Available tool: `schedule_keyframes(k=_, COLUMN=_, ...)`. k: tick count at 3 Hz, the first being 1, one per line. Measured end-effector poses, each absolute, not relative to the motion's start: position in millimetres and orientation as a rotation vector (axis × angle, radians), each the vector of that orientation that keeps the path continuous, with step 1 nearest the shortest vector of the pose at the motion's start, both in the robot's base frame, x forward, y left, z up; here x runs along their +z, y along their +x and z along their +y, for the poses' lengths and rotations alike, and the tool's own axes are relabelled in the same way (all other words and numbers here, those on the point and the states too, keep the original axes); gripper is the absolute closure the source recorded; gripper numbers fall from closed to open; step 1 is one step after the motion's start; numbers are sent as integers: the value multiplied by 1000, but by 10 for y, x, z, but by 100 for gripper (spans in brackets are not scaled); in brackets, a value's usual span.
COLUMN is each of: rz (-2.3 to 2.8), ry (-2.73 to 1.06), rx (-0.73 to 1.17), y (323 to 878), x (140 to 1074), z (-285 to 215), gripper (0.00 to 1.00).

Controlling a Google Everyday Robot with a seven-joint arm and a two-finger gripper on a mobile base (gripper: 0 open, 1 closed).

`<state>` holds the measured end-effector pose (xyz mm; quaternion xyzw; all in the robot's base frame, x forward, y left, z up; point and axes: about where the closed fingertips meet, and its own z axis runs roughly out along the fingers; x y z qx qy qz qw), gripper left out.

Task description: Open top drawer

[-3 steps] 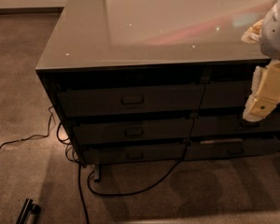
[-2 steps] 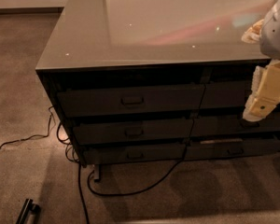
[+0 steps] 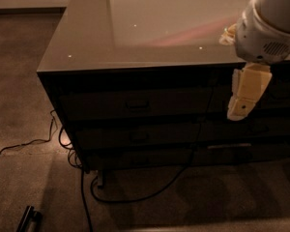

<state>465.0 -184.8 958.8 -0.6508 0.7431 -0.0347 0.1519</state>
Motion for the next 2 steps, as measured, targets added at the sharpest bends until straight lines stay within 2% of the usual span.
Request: schedule_keyframes(k=2, rz=2114, ry=-1860, rx=-108, y=4616, x=9573, z=-1846, gripper=0)
